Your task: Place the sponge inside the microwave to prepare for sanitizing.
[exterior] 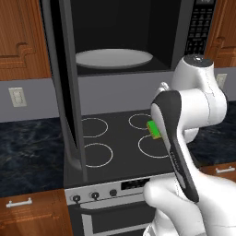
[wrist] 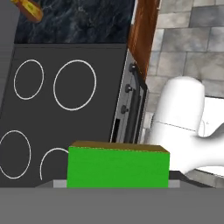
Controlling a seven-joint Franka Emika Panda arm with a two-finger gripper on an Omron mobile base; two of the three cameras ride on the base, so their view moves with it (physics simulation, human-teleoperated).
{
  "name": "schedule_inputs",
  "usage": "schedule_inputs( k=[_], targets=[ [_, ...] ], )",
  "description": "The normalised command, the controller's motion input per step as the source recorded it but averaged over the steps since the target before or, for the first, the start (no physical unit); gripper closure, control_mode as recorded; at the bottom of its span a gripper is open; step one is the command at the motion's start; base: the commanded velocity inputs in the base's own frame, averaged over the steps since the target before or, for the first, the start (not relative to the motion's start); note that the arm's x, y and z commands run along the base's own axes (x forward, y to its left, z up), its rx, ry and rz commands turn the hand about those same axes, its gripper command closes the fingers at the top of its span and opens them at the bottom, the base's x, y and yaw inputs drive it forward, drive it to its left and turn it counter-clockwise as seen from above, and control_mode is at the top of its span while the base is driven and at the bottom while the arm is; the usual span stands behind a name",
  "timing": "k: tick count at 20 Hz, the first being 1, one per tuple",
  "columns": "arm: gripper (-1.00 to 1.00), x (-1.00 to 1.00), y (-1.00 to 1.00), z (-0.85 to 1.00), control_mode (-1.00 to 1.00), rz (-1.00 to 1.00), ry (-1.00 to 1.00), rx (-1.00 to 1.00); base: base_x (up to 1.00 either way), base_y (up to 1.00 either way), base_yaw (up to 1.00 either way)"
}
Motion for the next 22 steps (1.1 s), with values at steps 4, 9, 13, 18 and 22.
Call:
schedule_inputs(
  k=[4, 9, 13, 18, 22],
  targets=[
    [1.0, -0.43, -0.04, 0.64, -1.0, 0.0, -0.24, 0.0, 0.0, 0.0, 0.0],
    [1.0, -0.11, 0.0, 0.69, -1.0, 0.0, -0.23, -0.01, 0.0, 0.0, 0.0],
    [1.0, 0.0, 0.0, 0.63, -1.0, 0.0, -0.17, 0.0, 0.0, 0.0, 0.0],
    [1.0, 0.12, 0.0, 0.55, -1.0, 0.0, -0.05, -0.04, 0.0, 0.0, 0.0],
    [1.0, 0.4, 0.0, 0.32, -1.0, 0.0, 0.0, -0.02, 0.0, 0.0, 0.0]
  ],
)
